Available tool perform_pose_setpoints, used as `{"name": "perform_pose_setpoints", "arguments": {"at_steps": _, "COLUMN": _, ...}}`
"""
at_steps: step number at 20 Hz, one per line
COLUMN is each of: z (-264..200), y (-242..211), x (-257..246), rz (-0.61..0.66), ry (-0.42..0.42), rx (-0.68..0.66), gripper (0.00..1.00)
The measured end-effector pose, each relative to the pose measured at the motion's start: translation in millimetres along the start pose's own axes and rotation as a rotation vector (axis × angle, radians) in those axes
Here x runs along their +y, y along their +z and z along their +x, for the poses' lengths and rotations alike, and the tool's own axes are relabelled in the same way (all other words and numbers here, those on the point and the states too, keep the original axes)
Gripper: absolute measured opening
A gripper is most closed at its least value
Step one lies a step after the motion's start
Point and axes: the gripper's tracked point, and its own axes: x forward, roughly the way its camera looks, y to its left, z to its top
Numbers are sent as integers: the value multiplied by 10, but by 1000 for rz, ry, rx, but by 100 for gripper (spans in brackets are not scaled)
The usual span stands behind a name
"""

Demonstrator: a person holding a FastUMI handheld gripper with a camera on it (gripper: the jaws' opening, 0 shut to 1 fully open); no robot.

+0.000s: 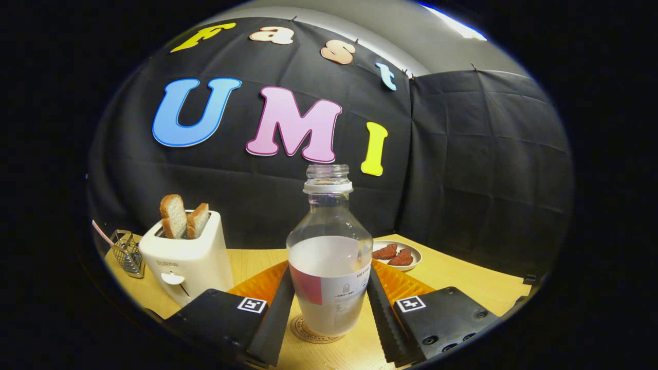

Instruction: Take the bottle from table, then pour the juice into the cup, finally place the bottle on the coaster

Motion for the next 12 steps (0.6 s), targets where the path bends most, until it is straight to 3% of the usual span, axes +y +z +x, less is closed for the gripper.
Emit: {"name": "perform_pose_setpoints", "arguments": {"at_steps": 12, "z": 279, "y": -499, "x": 25, "rz": 59, "ry": 4, "rx": 45, "gripper": 76}}
